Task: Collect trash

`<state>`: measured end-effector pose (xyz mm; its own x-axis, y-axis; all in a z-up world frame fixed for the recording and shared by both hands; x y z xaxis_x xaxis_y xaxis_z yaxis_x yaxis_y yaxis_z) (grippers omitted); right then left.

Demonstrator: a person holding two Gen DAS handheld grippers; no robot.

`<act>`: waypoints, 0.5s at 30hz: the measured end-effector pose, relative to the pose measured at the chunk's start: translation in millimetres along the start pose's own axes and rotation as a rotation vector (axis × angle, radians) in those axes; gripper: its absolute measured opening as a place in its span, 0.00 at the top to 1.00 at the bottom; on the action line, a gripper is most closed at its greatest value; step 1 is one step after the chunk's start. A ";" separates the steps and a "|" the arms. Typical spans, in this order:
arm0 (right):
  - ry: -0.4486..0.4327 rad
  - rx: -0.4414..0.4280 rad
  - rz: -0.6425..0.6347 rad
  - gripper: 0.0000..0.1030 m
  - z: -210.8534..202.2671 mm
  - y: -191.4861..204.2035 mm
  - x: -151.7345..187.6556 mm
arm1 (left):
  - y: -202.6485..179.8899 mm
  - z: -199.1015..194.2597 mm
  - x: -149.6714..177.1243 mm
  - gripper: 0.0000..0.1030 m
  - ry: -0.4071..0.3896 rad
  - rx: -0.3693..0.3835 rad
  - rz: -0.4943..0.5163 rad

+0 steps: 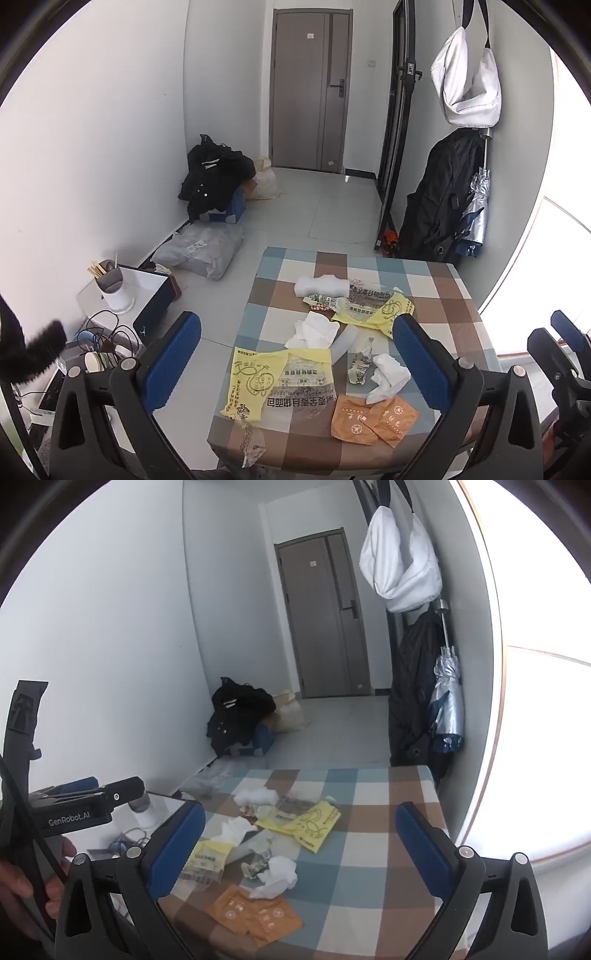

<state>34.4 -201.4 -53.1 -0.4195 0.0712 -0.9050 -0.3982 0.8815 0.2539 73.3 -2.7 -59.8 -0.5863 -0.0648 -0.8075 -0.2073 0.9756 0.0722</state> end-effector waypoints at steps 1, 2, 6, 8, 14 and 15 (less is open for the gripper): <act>0.001 0.000 0.001 0.00 0.6 -0.1 0.4 | 0.3 -0.1 -0.2 0.01 0.001 0.000 0.000; -0.001 0.001 0.000 0.00 1.2 -0.2 0.8 | 0.5 -0.1 0.1 0.01 0.000 -0.002 0.000; 0.000 0.007 0.002 0.00 1.4 2.8 -1.3 | 1.6 0.0 1.4 0.01 0.008 -0.001 -0.004; 0.002 0.010 0.000 0.00 0.3 -0.9 2.4 | 3.0 -0.6 0.6 0.01 0.006 0.000 -0.011; 0.005 0.006 0.005 0.00 0.3 -0.5 2.9 | 2.8 -0.9 0.0 0.01 0.006 0.000 -0.005; 0.005 0.005 0.006 0.00 0.0 -0.3 2.9 | 2.8 -1.0 0.1 0.01 0.008 0.001 -0.004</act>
Point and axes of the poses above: each gripper's, at about its wrist camera, not at the fingertips, and z roughly the way its jaws point, y to its left, x to its underside, the point moved 9 cm from there along z, roughly the way its jaws point, and after that the axes turned 13 degrees about -x, right-handed, at the moved point
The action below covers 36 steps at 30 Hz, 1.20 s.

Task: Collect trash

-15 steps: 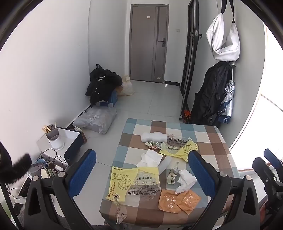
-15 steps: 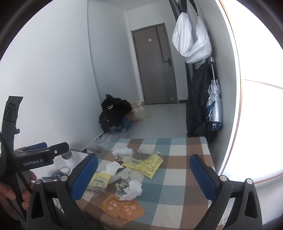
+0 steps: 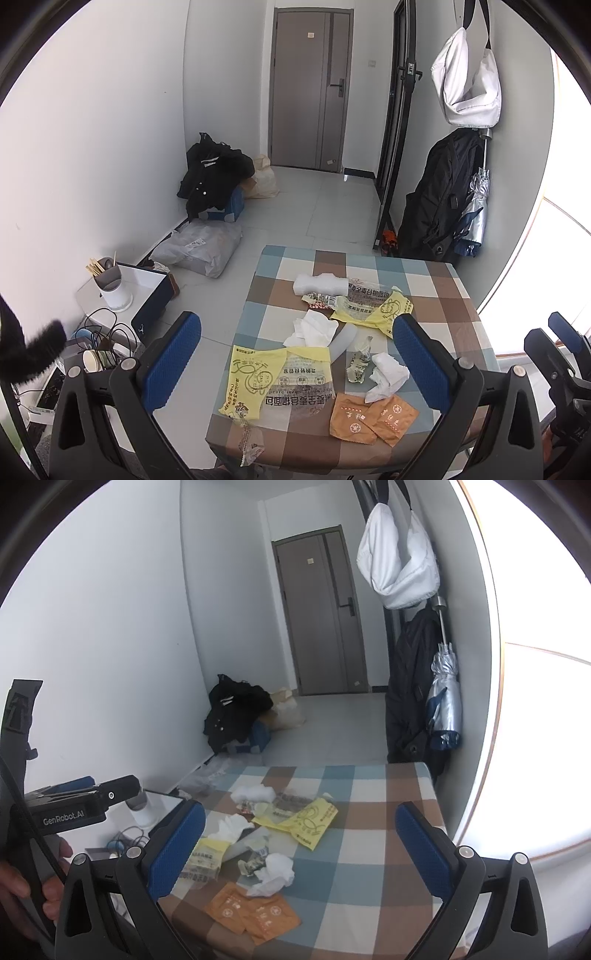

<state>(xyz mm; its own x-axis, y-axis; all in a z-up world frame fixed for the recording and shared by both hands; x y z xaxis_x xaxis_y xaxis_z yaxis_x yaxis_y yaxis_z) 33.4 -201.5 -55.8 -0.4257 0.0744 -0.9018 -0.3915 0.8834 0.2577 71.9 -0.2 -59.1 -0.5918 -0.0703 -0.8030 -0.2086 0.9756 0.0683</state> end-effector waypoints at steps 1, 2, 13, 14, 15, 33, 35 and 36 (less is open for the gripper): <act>-0.001 -0.001 0.001 0.00 -0.2 -0.2 0.2 | -0.6 0.5 0.0 0.01 0.002 0.002 0.000; -0.002 0.002 -0.001 0.00 -0.1 -0.5 0.0 | -1.4 1.4 -0.3 0.01 0.004 0.004 0.000; 0.003 0.003 0.003 0.00 2.3 -1.1 2.3 | -2.6 6.5 4.0 0.01 0.029 0.022 0.005; 0.003 0.001 0.005 0.00 2.7 -1.9 2.8 | -2.3 7.8 5.0 0.01 0.033 0.023 0.007; 0.005 0.001 0.007 0.00 3.3 -2.3 3.5 | -1.8 8.6 5.8 0.01 0.035 0.022 0.010; 0.099 -0.019 0.070 0.00 41.0 -7.9 16.4 | 7.9 61.3 32.9 0.01 0.240 0.110 0.035; 0.131 -0.020 0.097 0.00 48.5 -10.1 19.9 | 15.5 74.0 42.8 0.01 0.306 0.108 0.019; 0.138 -0.018 0.095 0.00 52.7 -11.4 20.6 | 18.8 78.2 46.6 0.01 0.330 0.107 0.007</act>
Point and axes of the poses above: each gripper's, at about its wrist camera, not at the fingertips, and z roughly the way its jaws point, y to its left, x to its underside, the point moved 9 cm from there along z, roughly the way its jaws point, and after that the axes turned 13 degrees about -x, right-handed, at the moved point
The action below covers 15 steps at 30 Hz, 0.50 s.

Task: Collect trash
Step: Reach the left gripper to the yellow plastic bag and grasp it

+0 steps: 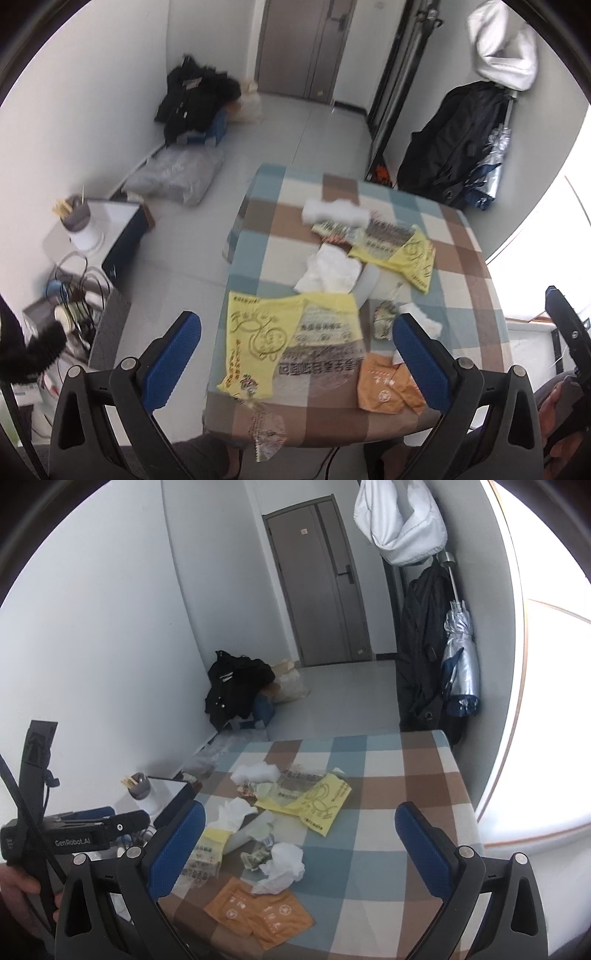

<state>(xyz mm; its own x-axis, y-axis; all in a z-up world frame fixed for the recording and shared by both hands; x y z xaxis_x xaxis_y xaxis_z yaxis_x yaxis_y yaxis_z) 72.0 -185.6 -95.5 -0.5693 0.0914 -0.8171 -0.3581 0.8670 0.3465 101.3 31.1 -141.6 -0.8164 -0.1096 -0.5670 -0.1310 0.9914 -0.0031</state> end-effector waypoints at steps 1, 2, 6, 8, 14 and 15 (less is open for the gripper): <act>0.009 -0.003 0.005 0.00 4.7 -0.3 0.3 | 4.1 5.3 2.5 0.01 0.026 0.003 -0.015; 0.028 0.003 0.005 0.00 9.3 -1.3 1.1 | 7.5 11.2 5.2 0.01 0.054 0.012 -0.029; 0.035 -0.021 0.008 0.00 23.9 2.1 0.0 | 16.9 29.0 15.2 0.01 0.131 0.008 -0.047; 0.044 -0.025 0.001 0.00 30.7 2.8 0.4 | 19.3 35.8 18.8 0.01 0.154 -0.014 -0.026; 0.100 -0.006 -0.013 0.00 46.3 -6.7 3.9 | 17.5 59.0 29.2 0.01 0.221 -0.039 0.033; 0.104 -0.006 -0.016 0.00 47.5 -6.8 4.2 | 15.5 62.1 31.2 0.01 0.227 -0.042 0.051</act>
Point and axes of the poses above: each gripper's, at about its wrist camera, not at the fingertips, and z roughly the way its jaws point, y to its left, x to its underside, the point moved 9 cm from there along z, roughly the way its jaws point, and after that the axes turned 13 degrees about -x, right-handed, at the moved point
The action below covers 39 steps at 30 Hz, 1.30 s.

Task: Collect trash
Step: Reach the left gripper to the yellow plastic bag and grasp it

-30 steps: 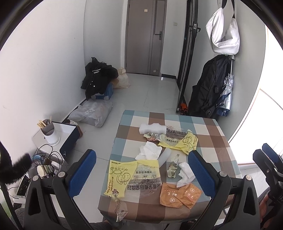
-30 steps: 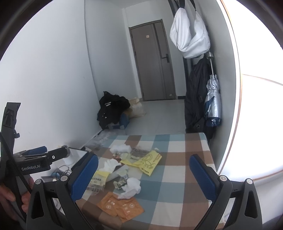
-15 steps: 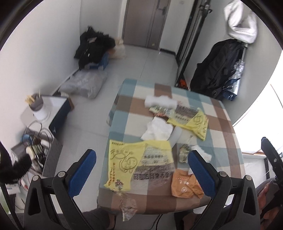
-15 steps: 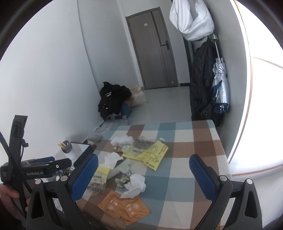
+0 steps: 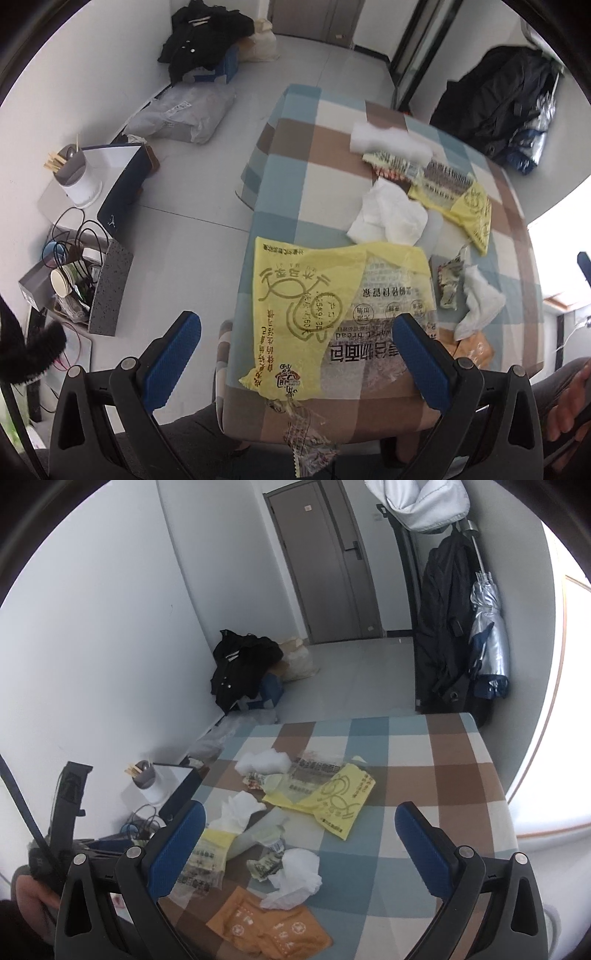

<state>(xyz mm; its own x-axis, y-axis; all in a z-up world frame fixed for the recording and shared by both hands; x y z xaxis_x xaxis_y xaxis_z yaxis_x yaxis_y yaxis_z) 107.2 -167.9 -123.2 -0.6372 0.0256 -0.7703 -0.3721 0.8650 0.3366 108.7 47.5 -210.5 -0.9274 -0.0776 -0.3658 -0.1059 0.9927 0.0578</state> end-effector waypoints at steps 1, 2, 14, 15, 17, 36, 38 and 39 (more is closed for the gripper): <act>0.001 -0.003 -0.002 0.00 0.8 0.7 -0.3 | -2.1 1.9 1.1 0.01 0.005 -0.002 0.012; 0.001 -0.007 -0.003 0.00 1.2 1.6 -0.7 | -5.6 4.7 3.4 0.01 0.015 -0.005 0.031; -0.013 -0.027 0.021 0.00 -6.7 -2.4 -0.5 | -23.8 11.8 15.2 0.11 0.021 -0.115 0.190; -0.015 -0.026 0.023 0.00 -7.9 -2.8 -0.3 | -24.4 10.0 15.3 0.15 0.018 -0.111 0.192; -0.018 -0.029 0.030 0.00 -10.0 -3.4 0.3 | -25.4 7.9 13.5 0.22 0.008 -0.110 0.193; -0.006 0.015 0.050 0.00 -18.8 -15.3 10.5 | -24.4 1.2 12.3 0.93 -0.065 -0.193 0.242; -0.005 0.023 0.052 0.00 -19.0 -16.7 11.3 | -23.7 -0.1 11.8 0.95 -0.058 -0.160 0.219; -0.003 0.027 0.054 0.00 -18.8 -17.3 11.8 | -23.9 -1.2 11.4 0.96 -0.057 -0.146 0.207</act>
<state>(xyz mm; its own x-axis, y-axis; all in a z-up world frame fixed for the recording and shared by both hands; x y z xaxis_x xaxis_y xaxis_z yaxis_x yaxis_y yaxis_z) 93.5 -192.0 -128.0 -0.6539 0.0739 -0.7530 -0.3192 0.8754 0.3631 100.2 22.8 -214.9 -0.9137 0.1351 -0.3834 0.0296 0.9628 0.2687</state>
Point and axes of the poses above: each gripper's, at about its wrist camera, not at the fingertips, and z roughly the way its jaws point, y to its left, x to its underside, the point moved 9 cm from there along z, roughly the way its jaws point, and after that the axes turned 13 degrees about -x, right-handed, at the moved point
